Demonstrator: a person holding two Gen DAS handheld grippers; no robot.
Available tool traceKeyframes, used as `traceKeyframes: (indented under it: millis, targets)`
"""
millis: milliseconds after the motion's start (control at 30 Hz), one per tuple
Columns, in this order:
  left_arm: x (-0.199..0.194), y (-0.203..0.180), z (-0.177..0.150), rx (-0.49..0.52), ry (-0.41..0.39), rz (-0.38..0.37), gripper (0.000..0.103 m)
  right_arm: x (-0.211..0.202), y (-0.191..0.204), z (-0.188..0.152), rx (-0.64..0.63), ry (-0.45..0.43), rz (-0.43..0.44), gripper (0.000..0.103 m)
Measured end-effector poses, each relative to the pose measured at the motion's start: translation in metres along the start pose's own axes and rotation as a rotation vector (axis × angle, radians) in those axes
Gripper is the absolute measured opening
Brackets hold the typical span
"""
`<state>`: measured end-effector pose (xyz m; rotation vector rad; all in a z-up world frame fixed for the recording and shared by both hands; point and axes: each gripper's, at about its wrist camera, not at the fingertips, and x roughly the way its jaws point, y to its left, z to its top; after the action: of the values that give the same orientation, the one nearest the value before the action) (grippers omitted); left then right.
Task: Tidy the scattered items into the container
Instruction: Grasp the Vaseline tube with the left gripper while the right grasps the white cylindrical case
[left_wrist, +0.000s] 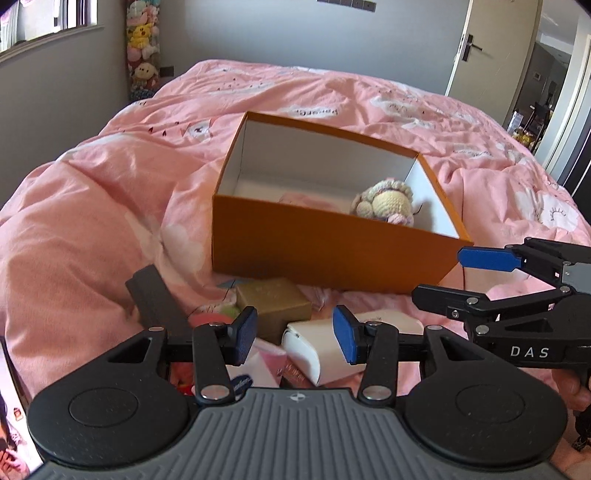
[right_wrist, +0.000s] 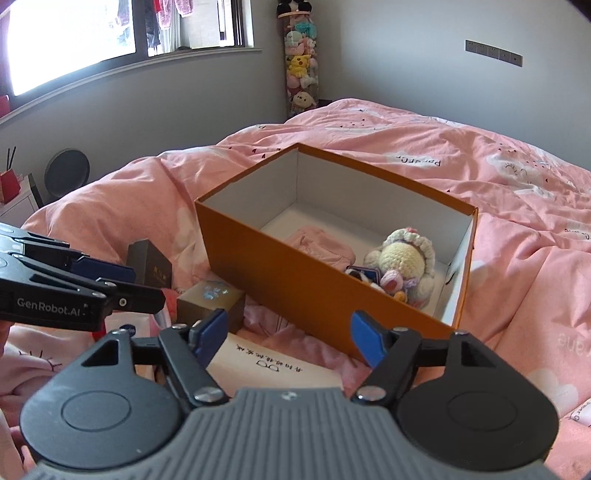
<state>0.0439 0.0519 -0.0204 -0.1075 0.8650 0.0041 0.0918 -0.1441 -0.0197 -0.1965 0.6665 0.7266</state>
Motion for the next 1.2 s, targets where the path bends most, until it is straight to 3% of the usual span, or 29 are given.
traceKeyframes:
  millis: [300, 633, 900, 1200]
  targets:
    - [0.005, 0.023, -0.021, -0.138, 0.158, 0.102, 0.053, 0.018, 0.017, -0.015, -0.071, 0.098, 0.035, 0.072]
    - [0.021, 0.032, -0.035, -0.247, 0.244, 0.123, 0.054, 0.027, 0.019, -0.024, -0.097, 0.14, 0.037, 0.072]
    - [0.035, 0.029, -0.042, -0.227, 0.23, 0.123, 0.063, 0.034, 0.022, -0.027, -0.119, 0.164, 0.062, 0.072]
    - [0.033, 0.023, -0.041, -0.185, 0.2, 0.075, 0.057, 0.052, 0.029, -0.03, -0.206, 0.226, 0.102, 0.071]
